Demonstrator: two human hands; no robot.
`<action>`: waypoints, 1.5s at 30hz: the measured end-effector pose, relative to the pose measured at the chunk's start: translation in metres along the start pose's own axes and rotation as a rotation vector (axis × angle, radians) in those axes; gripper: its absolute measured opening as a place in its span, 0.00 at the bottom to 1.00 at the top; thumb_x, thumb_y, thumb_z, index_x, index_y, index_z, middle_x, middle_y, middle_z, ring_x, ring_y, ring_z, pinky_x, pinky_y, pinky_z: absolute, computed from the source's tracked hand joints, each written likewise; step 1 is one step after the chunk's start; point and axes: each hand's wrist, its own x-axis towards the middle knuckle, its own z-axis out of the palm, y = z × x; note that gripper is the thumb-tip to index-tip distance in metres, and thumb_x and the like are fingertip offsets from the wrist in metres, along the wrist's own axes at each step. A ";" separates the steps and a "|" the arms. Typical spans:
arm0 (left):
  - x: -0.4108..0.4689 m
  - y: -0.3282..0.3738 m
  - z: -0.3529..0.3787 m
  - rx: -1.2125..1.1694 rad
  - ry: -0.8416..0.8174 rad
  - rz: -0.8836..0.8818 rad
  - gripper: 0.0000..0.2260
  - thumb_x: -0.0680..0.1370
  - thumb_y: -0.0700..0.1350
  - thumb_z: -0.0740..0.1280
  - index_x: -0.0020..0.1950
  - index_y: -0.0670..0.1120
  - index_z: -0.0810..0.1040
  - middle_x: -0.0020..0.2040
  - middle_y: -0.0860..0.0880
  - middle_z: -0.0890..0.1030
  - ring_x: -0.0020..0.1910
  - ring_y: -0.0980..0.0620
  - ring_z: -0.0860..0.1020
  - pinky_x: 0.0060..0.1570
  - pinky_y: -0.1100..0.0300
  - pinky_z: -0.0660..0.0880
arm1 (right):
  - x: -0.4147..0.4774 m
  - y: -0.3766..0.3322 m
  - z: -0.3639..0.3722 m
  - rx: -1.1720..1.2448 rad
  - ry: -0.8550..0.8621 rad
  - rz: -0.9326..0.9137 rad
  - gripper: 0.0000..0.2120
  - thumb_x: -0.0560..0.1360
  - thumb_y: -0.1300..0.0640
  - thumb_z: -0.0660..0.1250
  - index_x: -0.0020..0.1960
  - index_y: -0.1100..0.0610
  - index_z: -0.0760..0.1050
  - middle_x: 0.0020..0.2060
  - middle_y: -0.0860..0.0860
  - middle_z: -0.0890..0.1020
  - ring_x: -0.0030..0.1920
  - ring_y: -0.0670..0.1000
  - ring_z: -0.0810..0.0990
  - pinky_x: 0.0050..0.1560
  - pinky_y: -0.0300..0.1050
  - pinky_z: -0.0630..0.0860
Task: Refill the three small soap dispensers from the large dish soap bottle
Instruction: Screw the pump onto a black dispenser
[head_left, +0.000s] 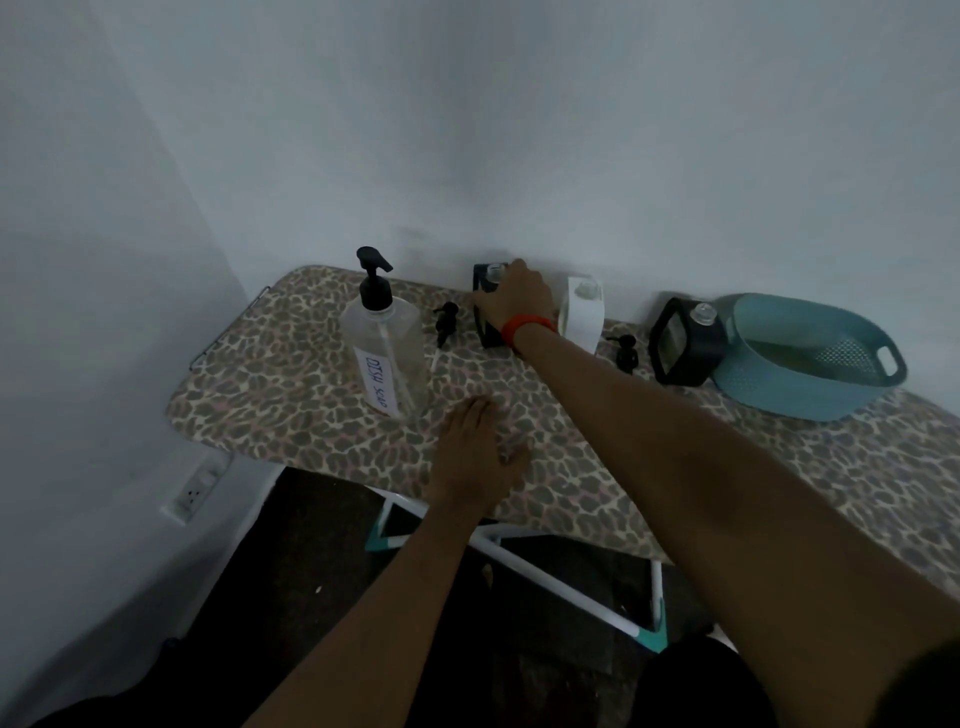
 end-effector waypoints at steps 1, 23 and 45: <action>0.000 0.001 -0.001 -0.006 -0.001 -0.003 0.35 0.78 0.62 0.67 0.80 0.44 0.64 0.80 0.46 0.64 0.80 0.47 0.59 0.79 0.49 0.55 | -0.006 0.003 -0.005 -0.001 0.008 -0.024 0.28 0.71 0.43 0.73 0.62 0.61 0.72 0.54 0.58 0.81 0.52 0.58 0.80 0.42 0.44 0.71; -0.013 0.019 -0.028 -0.313 0.049 -0.173 0.63 0.59 0.75 0.74 0.83 0.47 0.49 0.81 0.46 0.61 0.80 0.46 0.60 0.76 0.48 0.64 | -0.147 0.074 -0.058 0.391 -0.224 -0.166 0.30 0.66 0.58 0.78 0.66 0.55 0.76 0.57 0.49 0.83 0.56 0.46 0.81 0.58 0.45 0.79; -0.005 0.006 -0.004 -0.260 0.102 -0.243 0.60 0.58 0.76 0.70 0.81 0.50 0.51 0.78 0.47 0.65 0.76 0.46 0.66 0.70 0.49 0.69 | 0.042 -0.004 0.051 -0.079 -0.838 -0.244 0.14 0.83 0.52 0.58 0.66 0.55 0.72 0.52 0.59 0.84 0.37 0.54 0.78 0.39 0.50 0.79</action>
